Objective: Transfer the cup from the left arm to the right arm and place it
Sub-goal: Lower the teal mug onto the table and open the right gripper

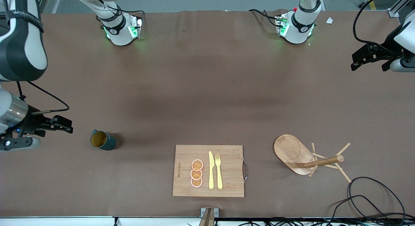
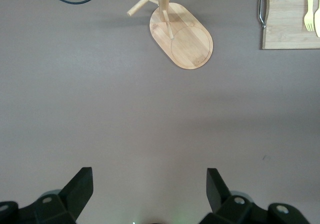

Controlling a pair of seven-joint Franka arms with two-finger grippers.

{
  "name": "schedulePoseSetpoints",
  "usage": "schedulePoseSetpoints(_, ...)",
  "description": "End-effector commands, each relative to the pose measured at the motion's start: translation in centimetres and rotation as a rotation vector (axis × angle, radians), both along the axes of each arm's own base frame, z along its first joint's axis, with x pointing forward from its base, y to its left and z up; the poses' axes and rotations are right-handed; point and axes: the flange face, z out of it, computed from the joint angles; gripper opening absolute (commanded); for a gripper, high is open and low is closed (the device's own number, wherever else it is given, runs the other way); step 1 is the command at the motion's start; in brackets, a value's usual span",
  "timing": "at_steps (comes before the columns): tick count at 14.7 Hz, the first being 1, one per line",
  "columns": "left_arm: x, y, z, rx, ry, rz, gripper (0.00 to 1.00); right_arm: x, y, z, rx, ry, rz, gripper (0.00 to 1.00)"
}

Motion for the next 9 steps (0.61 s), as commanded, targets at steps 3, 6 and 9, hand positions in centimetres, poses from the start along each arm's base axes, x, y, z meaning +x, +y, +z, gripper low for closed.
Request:
schedulePoseSetpoints(3,-1.1,-0.2,0.7,0.022,-0.002,-0.026,1.0,-2.6,-0.2,4.6,0.033,-0.021,-0.084,1.0)
schedulePoseSetpoints(6,-1.1,-0.2,0.7,0.022,-0.002,-0.026,1.0,-3.9,-0.4,6.4,0.007,-0.027,-0.103,1.0)
schedulePoseSetpoints(9,-1.2,-0.3,0.8,0.023,-0.002,-0.027,1.0,-5.3,-1.4,7.3,0.014,-0.04,-0.121,1.0)
